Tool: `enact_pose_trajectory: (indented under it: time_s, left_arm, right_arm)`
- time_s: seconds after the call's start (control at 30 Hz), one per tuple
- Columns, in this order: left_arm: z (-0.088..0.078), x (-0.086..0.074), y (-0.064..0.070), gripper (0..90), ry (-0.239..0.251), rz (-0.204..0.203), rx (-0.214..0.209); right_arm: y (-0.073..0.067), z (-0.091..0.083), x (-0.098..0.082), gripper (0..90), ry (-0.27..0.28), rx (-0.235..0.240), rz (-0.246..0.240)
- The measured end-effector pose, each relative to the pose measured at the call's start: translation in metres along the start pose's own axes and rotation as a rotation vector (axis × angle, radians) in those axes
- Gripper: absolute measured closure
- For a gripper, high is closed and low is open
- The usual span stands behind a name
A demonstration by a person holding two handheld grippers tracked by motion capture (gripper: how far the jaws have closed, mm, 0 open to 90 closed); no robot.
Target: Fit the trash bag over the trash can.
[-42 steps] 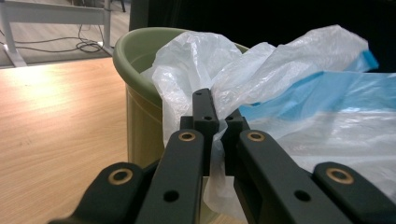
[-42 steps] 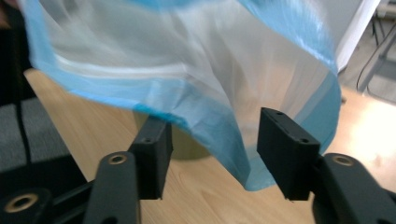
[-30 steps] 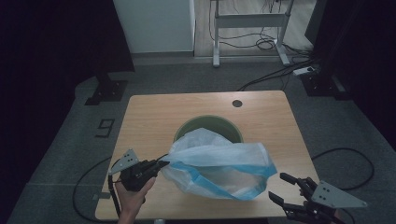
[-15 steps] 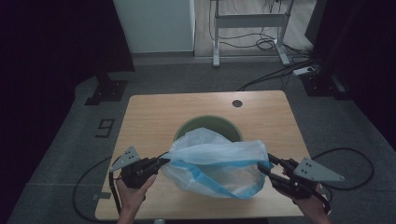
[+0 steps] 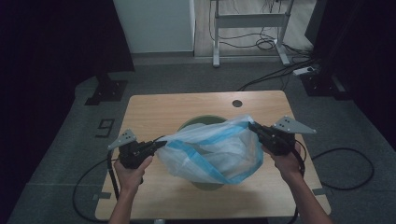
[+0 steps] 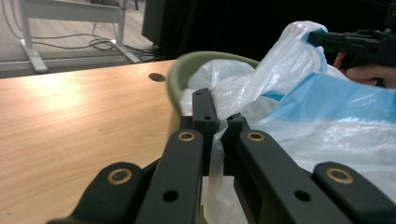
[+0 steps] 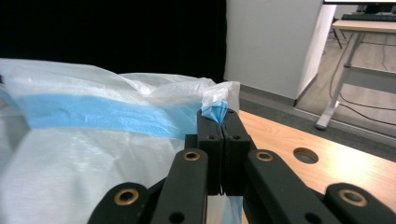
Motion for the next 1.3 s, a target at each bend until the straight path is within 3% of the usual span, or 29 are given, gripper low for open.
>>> enact_pose_trajectory:
  time_s: [0.17,0.4,0.67,0.93,1.07,1.17,1.2,1.23,1.3]
  left_arm:
    - [0.011,0.005,-0.018,89.6,-0.007,-0.043,-0.004]
    - [0.029,0.006,-0.043,89.7,-0.052,-0.070,0.041]
    - [0.042,0.002,-0.053,89.6,-0.087,-0.110,0.065]
    - [0.059,-0.003,-0.064,89.6,-0.160,-0.167,0.082]
    - [0.062,-0.007,-0.063,89.7,-0.177,-0.156,0.076]
    - [0.060,-0.007,-0.063,89.7,-0.167,-0.153,0.073]
    - [0.059,-0.007,-0.062,89.6,-0.162,-0.150,0.073]
    - [0.058,-0.006,-0.062,89.7,-0.155,-0.146,0.071]
    - [0.056,-0.005,-0.060,89.6,-0.142,-0.141,0.072]
  right_arm:
    - [0.009,0.023,0.002,87.6,-0.010,-0.031,-0.004]
    - [0.027,0.060,0.000,87.5,-0.050,-0.060,0.016]
    - [0.041,0.091,-0.007,87.4,-0.096,-0.085,0.045]
    - [0.058,0.117,-0.025,87.4,-0.189,-0.083,0.109]
    - [0.063,0.122,-0.034,87.2,-0.231,-0.076,0.139]
    - [0.066,0.120,-0.037,82.9,-0.232,-0.060,0.165]
    - [0.067,0.117,-0.036,75.0,-0.221,-0.070,0.174]
    - [0.067,0.113,-0.032,67.2,-0.191,-0.111,0.172]
    - [0.070,0.100,-0.022,60.3,-0.118,-0.139,0.203]
Point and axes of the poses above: each handheld gripper's, and its own axes: z roughly forward along the jaws, x roughly out of its top, y roughly to its right, the point moved 2 cm from there along z, roughly forward along the jaws, and after that the axes turned 8 degrees about x, right-handed, at the moved point
